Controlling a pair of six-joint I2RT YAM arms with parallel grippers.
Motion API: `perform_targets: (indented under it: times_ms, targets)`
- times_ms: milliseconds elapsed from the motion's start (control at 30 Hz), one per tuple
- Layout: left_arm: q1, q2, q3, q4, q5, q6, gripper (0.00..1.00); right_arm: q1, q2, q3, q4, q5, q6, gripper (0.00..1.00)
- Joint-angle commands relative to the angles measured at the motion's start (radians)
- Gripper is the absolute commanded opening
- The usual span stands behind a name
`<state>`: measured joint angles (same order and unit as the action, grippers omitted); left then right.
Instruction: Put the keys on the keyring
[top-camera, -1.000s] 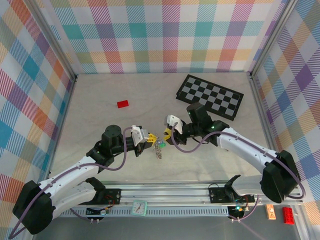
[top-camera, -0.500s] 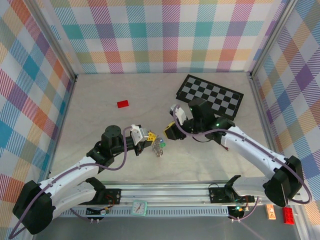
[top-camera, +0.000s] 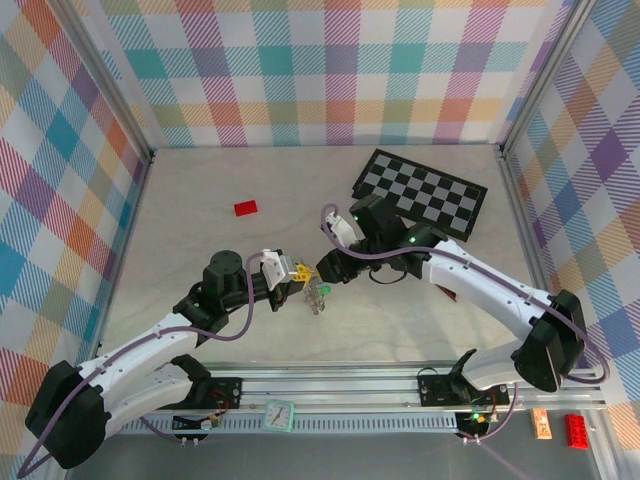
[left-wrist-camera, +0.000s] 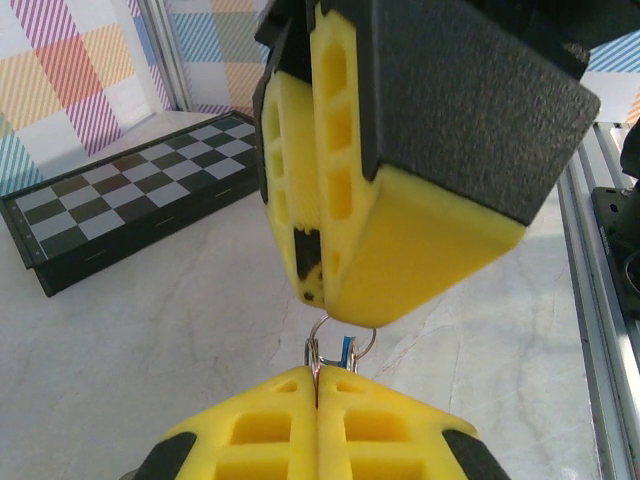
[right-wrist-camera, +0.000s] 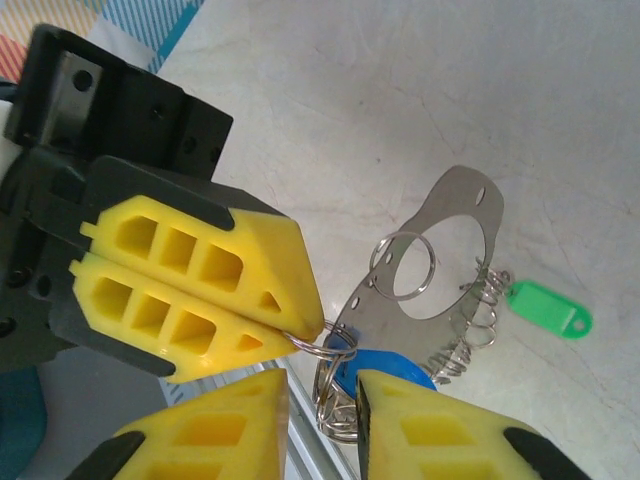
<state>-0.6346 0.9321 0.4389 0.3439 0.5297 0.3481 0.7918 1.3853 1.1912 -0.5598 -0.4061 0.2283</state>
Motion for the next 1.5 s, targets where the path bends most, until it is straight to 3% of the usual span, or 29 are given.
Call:
perform_targets:
  times_ms: [0,333,467,667,900,1100,1467]
  targets:
    - [-0.014,0.002,0.004,0.061,0.003,-0.003,0.00,0.006,0.013,0.048,-0.044,0.004,-0.002,0.23]
    - [-0.014,-0.001,0.003,0.063,0.004,-0.003,0.00,0.006,0.037,0.066,-0.076,0.005,-0.026,0.10]
    - [-0.014,-0.002,0.003,0.061,0.004,-0.003,0.00,0.006,0.038,0.071,-0.082,0.015,-0.029,0.21]
    - [-0.014,-0.003,0.003,0.063,0.004,-0.002,0.00,0.006,0.050,0.079,-0.083,-0.002,-0.030,0.20]
    - [-0.014,-0.004,0.004,0.063,0.004,0.000,0.00,0.006,0.058,0.085,-0.088,-0.010,-0.034,0.13]
    - [-0.014,-0.007,-0.002,0.068,0.012,-0.001,0.00,-0.012,0.045,0.070,-0.087,0.006,-0.037,0.00]
    - [-0.014,-0.013,-0.033,0.163,0.034,-0.037,0.00,-0.074,0.110,-0.038,0.047,-0.176,-0.019,0.00]
